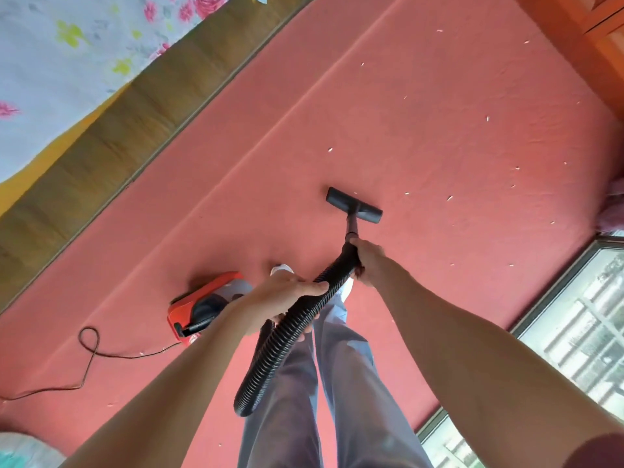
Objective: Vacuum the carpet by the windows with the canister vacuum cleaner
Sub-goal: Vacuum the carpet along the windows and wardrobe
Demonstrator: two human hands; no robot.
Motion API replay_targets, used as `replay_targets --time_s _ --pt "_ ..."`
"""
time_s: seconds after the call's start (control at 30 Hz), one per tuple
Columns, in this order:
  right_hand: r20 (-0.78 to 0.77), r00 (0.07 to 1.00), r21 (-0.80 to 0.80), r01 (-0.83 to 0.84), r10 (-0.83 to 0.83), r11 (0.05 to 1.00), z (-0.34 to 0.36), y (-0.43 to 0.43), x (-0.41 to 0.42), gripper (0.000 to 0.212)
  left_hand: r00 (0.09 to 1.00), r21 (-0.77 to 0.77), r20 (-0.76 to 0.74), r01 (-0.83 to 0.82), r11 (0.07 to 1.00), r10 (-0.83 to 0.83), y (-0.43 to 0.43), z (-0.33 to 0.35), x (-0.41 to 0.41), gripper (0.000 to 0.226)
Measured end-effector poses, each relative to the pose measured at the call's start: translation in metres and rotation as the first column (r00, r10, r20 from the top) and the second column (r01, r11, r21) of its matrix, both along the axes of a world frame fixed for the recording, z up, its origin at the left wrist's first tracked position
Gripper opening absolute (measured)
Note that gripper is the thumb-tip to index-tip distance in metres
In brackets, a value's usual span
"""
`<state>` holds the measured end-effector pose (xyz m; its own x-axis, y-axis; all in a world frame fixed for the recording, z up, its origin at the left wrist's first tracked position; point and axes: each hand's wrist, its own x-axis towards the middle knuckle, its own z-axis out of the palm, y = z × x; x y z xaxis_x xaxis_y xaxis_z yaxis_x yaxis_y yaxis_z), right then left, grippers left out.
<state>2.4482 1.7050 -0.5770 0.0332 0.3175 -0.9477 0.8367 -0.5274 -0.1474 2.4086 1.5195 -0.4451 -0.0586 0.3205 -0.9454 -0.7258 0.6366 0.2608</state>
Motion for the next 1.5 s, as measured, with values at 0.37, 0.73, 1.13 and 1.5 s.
replay_targets --time_s 0.37,0.73,1.13,1.5 --pt "-0.006 0.997 0.153 -0.079 0.081 0.985 -0.024 0.0 -0.04 0.027 0.992 0.024 -0.001 -0.129 0.991 0.129 -0.005 -0.045 -0.015 0.049" --pt "0.023 0.992 0.086 -0.122 0.121 0.989 0.001 -0.007 -0.044 0.034 0.998 0.157 0.06 0.023 0.987 -0.033 -0.031 -0.031 -0.047 0.031" --pt "-0.064 0.988 0.144 -0.127 0.137 0.981 0.01 -0.007 -0.101 0.038 0.983 0.188 0.039 -0.185 0.965 0.181 -0.033 -0.016 -0.068 0.034" --pt "-0.086 0.988 0.123 -0.115 0.126 0.986 -0.026 -0.016 -0.132 0.031 0.954 0.043 -0.039 -0.294 0.955 0.296 -0.025 -0.048 -0.074 0.044"
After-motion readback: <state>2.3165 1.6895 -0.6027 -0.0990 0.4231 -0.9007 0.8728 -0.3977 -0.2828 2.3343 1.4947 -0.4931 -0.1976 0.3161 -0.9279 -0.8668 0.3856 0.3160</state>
